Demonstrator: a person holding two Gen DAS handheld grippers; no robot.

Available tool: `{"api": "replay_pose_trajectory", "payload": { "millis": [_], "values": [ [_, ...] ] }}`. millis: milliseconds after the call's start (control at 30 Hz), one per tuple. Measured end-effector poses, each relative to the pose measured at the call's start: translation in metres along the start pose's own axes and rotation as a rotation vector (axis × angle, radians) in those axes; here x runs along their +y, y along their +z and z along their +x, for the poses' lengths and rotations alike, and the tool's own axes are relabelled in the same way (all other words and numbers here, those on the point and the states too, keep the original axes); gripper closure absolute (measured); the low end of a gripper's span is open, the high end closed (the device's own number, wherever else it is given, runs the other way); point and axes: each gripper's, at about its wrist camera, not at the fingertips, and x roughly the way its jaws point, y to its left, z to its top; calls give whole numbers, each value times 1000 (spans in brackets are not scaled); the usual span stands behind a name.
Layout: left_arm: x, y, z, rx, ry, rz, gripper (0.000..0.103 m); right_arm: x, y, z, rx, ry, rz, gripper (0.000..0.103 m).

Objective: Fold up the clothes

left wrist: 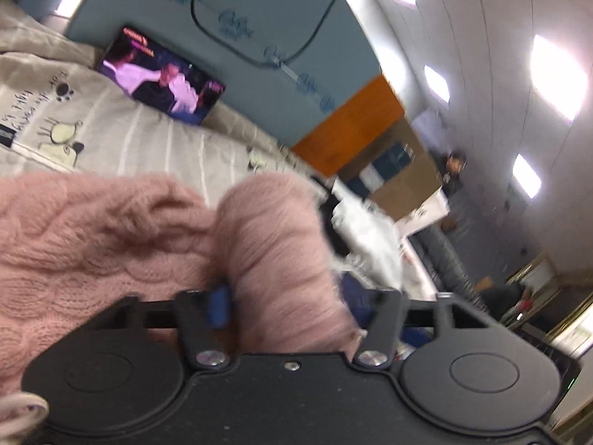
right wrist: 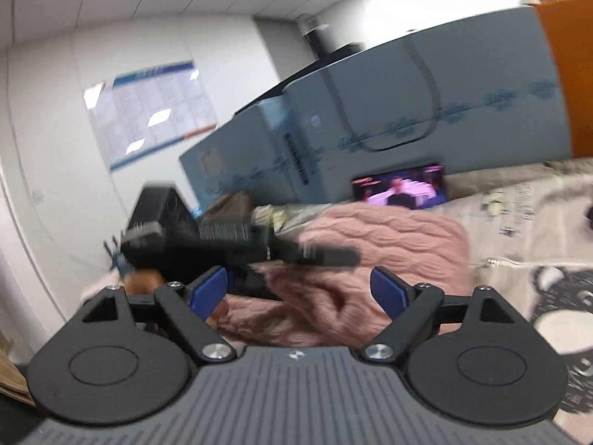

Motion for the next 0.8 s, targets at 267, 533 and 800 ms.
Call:
{"api": "replay_pose_trajectory", "payload": {
  "millis": [267, 533, 800],
  "values": [
    [-10, -5, -64, -208, -155, 26, 79, -34, 11, -7, -82, -65, 179, 19],
    [33, -20, -125, -339, 111, -9, 79, -18, 15, 10, -49, 38, 179, 19],
    [72, -31, -114, -291, 184, -185, 74, 15, 14, 60, 81, 141, 109, 19]
  ]
}}
